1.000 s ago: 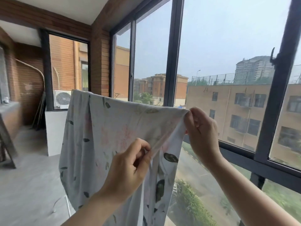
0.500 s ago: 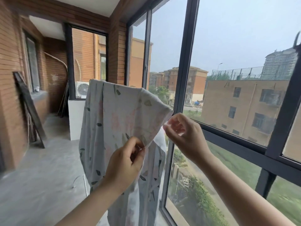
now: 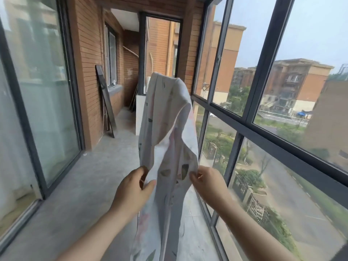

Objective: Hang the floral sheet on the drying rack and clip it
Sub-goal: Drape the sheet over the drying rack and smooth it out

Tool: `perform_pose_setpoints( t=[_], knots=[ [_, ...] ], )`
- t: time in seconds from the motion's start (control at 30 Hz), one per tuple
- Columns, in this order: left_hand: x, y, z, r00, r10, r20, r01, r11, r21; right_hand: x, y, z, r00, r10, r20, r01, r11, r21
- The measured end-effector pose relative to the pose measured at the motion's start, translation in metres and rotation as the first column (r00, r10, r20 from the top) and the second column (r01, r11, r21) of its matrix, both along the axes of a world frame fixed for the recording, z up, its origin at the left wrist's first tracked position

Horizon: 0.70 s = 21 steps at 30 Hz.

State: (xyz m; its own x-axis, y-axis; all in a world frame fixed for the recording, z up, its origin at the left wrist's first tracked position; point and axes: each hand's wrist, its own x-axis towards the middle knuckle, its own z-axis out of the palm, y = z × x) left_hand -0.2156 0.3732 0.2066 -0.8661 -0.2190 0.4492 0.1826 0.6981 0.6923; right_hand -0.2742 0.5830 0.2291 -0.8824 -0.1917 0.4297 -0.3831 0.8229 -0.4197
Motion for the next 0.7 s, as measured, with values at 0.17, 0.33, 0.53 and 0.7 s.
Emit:
perform_pose_setpoints(
  t=[0.17, 0.33, 0.53, 0.7],
  knots=[
    [0.007, -0.004, -0.007, 0.998, 0.048, 0.049, -0.048, 0.999, -0.010, 0.012, 0.016, 0.008, 0.996, -0.002, -0.093, -0.005, 0.997, -0.073],
    [0.019, -0.010, -0.022, 0.997, 0.010, 0.071, -0.008, 1.000, -0.027, 0.030, 0.020, 0.026, 0.966, -0.042, -0.255, -0.008, 0.982, -0.191],
    [0.025, -0.014, -0.053, 0.991, -0.024, 0.131, 0.020, 0.999, 0.031, 0.040, 0.012, 0.007, 0.993, -0.025, -0.115, 0.001, 0.979, -0.202],
    [0.026, -0.010, -0.080, 0.980, -0.059, 0.188, 0.041, 0.994, 0.097, 0.044, 0.007, -0.055, 0.989, -0.066, 0.132, 0.078, 0.993, -0.085]
  ],
)
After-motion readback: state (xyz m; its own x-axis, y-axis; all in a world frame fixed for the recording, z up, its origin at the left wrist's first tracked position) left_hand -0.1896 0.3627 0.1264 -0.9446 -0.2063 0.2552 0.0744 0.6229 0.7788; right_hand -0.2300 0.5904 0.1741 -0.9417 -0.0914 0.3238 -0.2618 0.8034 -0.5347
